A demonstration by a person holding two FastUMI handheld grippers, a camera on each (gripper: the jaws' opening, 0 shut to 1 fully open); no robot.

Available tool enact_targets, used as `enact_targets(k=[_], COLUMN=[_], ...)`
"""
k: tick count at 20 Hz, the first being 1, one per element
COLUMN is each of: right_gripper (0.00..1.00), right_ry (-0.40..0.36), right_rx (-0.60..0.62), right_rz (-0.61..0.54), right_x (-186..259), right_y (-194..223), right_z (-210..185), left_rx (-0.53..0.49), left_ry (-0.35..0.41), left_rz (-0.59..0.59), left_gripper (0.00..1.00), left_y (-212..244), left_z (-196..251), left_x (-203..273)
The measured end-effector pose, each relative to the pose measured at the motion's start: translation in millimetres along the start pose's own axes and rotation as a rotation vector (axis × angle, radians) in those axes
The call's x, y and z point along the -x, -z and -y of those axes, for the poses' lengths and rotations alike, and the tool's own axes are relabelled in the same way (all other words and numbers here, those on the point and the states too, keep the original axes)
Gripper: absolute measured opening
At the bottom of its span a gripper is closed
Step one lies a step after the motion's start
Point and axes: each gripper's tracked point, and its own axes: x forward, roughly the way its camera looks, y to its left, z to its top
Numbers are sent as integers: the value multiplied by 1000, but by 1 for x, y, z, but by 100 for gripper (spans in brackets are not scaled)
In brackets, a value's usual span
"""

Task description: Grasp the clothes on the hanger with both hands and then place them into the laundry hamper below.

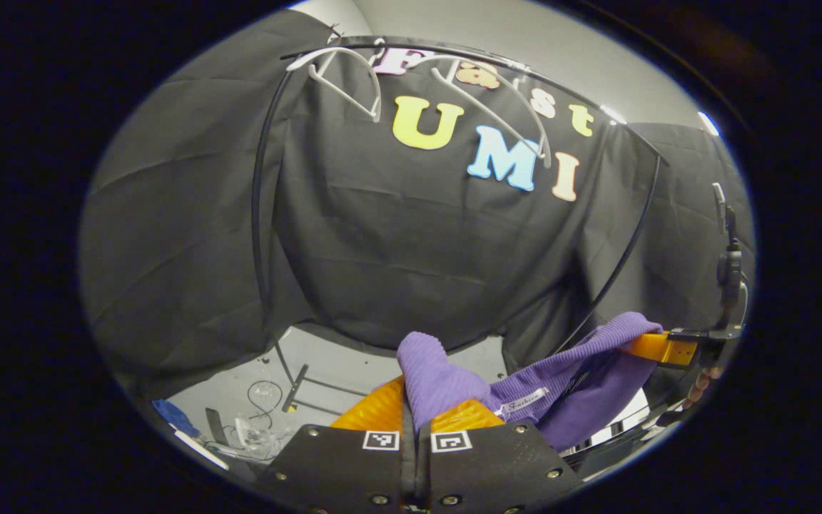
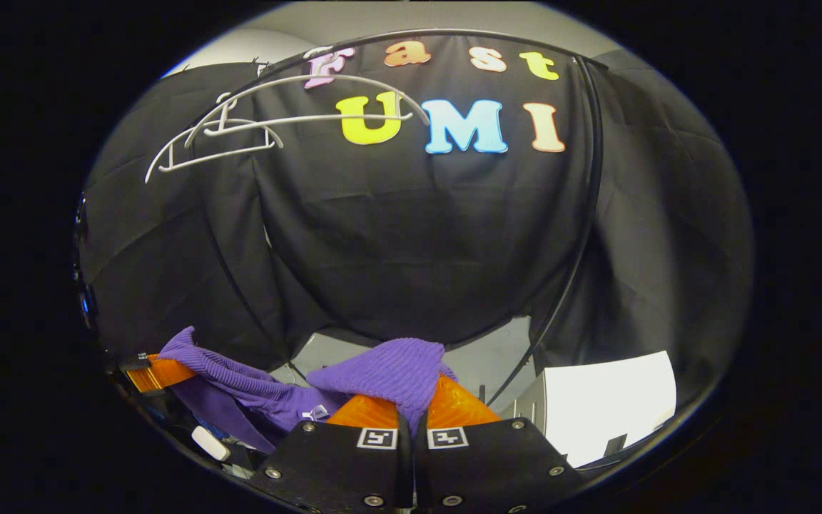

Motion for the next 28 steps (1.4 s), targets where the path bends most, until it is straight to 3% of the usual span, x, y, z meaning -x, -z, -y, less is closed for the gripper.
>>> enact_targets(k=[6, 9, 10, 11, 14, 15, 16, 21, 28], right_gripper=[2, 2, 2, 2, 2, 2, 2, 3, 4], right_ry=[-19, -14, -9, -3, 20, 27, 31, 47, 25], right_rx=[-10, -52, -58, -59, -73, -83, -92, -132, -129], right_rz=[-97, -127, -134, -141, -163, -171, -180, -240, -283], right_x=[-22, -39, -46, -52, -69, -75, -80, -97, -109], right_y=[46, 65, 70, 75, 93, 100, 107, 141, 160], right_z=[-4, -6, -5, -3, 5, 7, 9, 8, -3], left_rx=[-78, -130, -135, -136, -143, -146, -151, -150, -169], left_ry=[-12, 32, 50, 66, 83, 86, 85, 70, 85], left_rz=[-83, -120, -131, -142, -186, -199, -215, -271, -284], left_gripper=[1, 1, 6, 1, 1, 5, 1, 1, 1], left_y=[43, 61, 67, 73, 101, 111, 122, 165, 174], left_z=[6, 19, 24, 26, 23, 20, 15, 0, 6], left_x=[-33, -65, -74, -84, -106, -112, -118, -142, -157])
